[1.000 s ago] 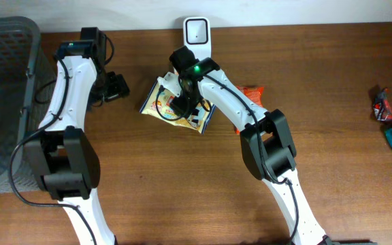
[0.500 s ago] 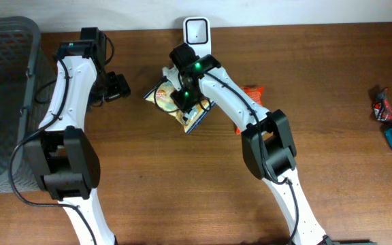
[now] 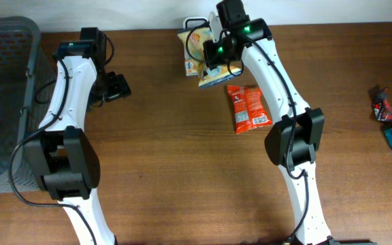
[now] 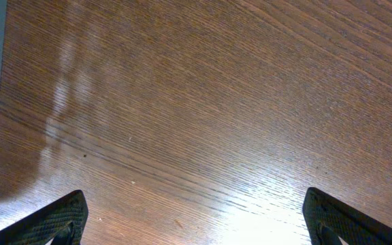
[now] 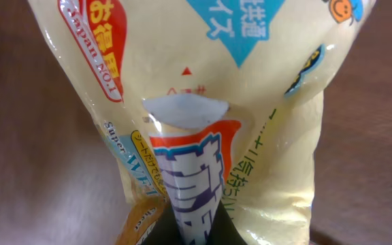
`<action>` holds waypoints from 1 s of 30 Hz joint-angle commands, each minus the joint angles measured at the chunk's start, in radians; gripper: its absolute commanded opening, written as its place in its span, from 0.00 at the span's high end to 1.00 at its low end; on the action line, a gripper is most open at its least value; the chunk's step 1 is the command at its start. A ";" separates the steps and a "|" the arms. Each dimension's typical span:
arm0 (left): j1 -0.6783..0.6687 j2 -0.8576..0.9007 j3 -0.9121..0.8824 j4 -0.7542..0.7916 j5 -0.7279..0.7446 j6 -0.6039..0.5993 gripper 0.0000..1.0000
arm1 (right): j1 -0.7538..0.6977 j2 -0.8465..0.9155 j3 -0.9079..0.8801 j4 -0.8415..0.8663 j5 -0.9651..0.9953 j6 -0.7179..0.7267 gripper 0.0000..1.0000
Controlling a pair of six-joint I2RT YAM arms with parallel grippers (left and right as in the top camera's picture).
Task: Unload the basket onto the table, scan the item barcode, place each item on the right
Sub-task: 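Raise the wipes pack with the right gripper up to the scanner, then carry the wipes pack right and drop it at the table edge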
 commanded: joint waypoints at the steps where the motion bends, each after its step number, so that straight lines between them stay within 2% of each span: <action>1: 0.002 -0.006 -0.008 -0.001 0.014 0.000 0.01 | 0.007 -0.006 0.015 0.099 0.189 0.134 0.96; 5: 0.002 -0.006 -0.008 -0.001 0.014 0.001 0.01 | 0.012 0.005 0.008 0.219 0.220 0.152 0.96; 8: 0.002 -0.006 -0.008 -0.001 0.014 0.000 0.01 | 0.014 0.013 -0.002 0.243 0.286 0.213 0.96; 11: 0.002 -0.006 -0.008 -0.001 0.014 0.000 0.01 | 0.014 0.030 -0.013 0.258 0.289 0.215 0.96; 24: 0.002 -0.006 -0.008 -0.001 0.014 0.000 0.01 | 0.051 0.075 -0.026 0.242 0.271 0.214 0.96; 30: 0.002 -0.006 -0.008 -0.001 0.014 0.000 0.01 | -0.003 -0.017 0.069 0.164 0.277 0.214 0.96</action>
